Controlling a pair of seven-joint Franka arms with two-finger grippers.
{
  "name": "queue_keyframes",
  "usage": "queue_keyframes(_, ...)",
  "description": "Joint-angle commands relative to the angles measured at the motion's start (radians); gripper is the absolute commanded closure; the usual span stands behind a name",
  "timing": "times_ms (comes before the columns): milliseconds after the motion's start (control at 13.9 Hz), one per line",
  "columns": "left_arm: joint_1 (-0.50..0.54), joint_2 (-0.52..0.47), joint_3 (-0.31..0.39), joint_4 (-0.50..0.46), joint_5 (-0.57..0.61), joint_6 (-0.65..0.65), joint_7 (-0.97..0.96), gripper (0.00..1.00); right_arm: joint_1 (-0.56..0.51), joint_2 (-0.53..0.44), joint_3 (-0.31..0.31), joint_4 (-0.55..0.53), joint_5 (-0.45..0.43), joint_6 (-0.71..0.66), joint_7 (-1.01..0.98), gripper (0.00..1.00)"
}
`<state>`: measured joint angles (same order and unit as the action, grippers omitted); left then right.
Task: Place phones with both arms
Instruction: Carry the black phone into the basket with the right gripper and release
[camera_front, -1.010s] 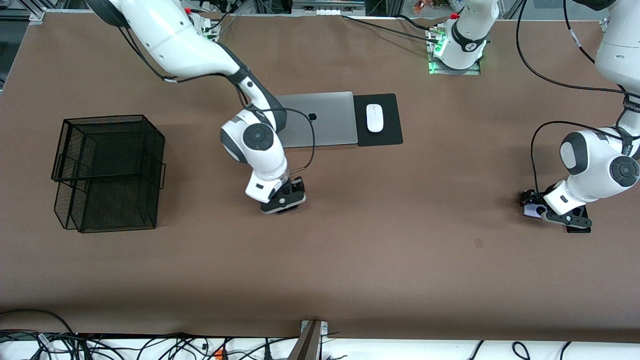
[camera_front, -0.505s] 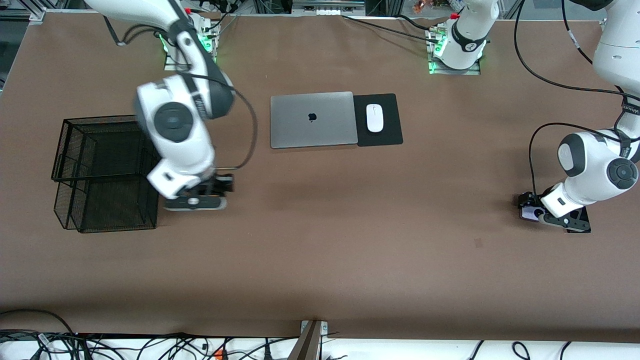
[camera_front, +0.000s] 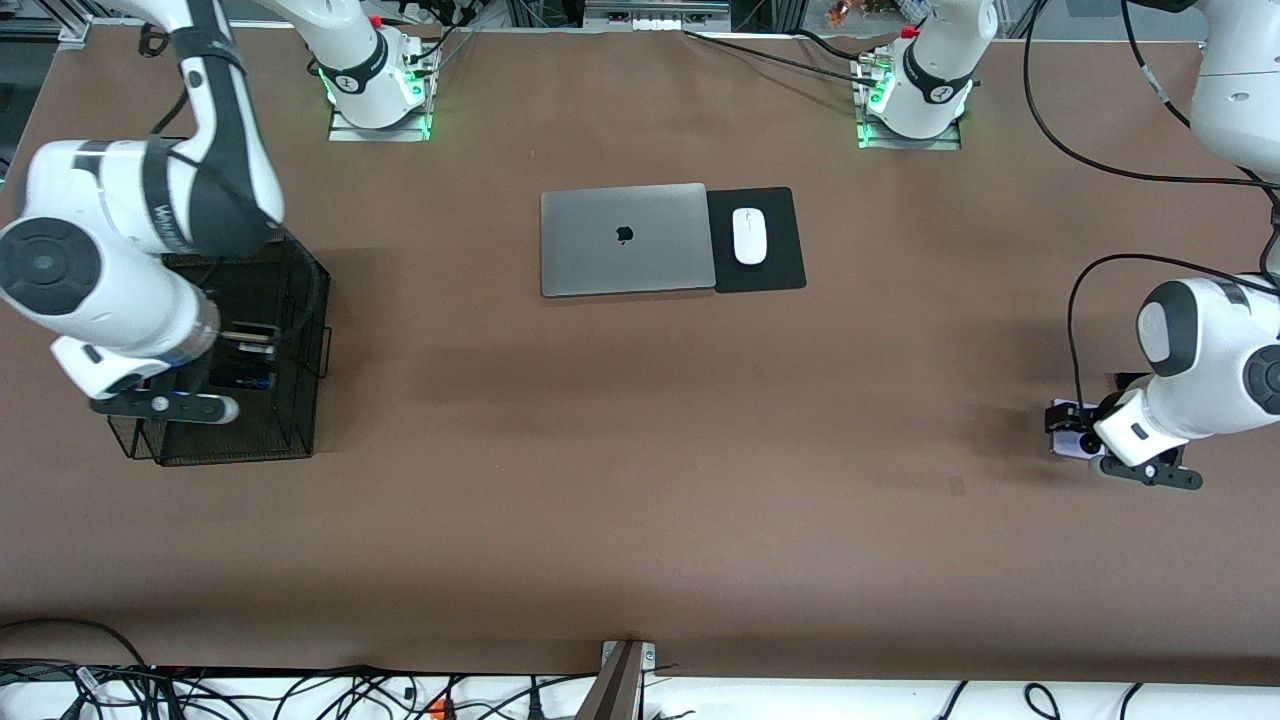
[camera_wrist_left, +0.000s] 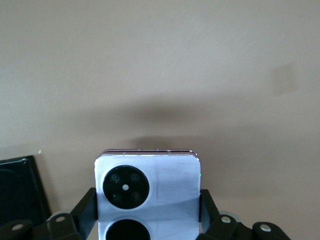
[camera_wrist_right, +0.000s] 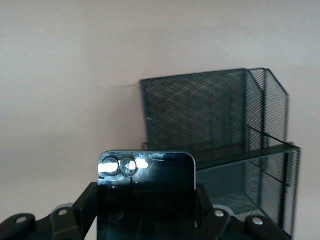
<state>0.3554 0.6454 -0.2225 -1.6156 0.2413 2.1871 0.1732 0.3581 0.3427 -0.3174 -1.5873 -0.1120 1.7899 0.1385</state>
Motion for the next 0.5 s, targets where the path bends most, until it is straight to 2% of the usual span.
queue_keyframes(0,-0.096,-0.007,0.009,0.043,0.021,-0.067,-0.13,0.6,0.012,-0.03,-0.095,-0.03,0.018,-0.042,-0.12,1.0)
queue_keyframes(216,-0.185,-0.007,0.006,0.043,0.016,-0.069,-0.205,0.6,-0.001,-0.028,-0.208,-0.057,0.024,-0.035,-0.288,1.0)
queue_keyframes(433,-0.297,0.008,0.008,0.055,0.004,-0.072,-0.38,0.6,-0.05,-0.039,-0.229,-0.109,0.032,0.011,-0.395,1.0)
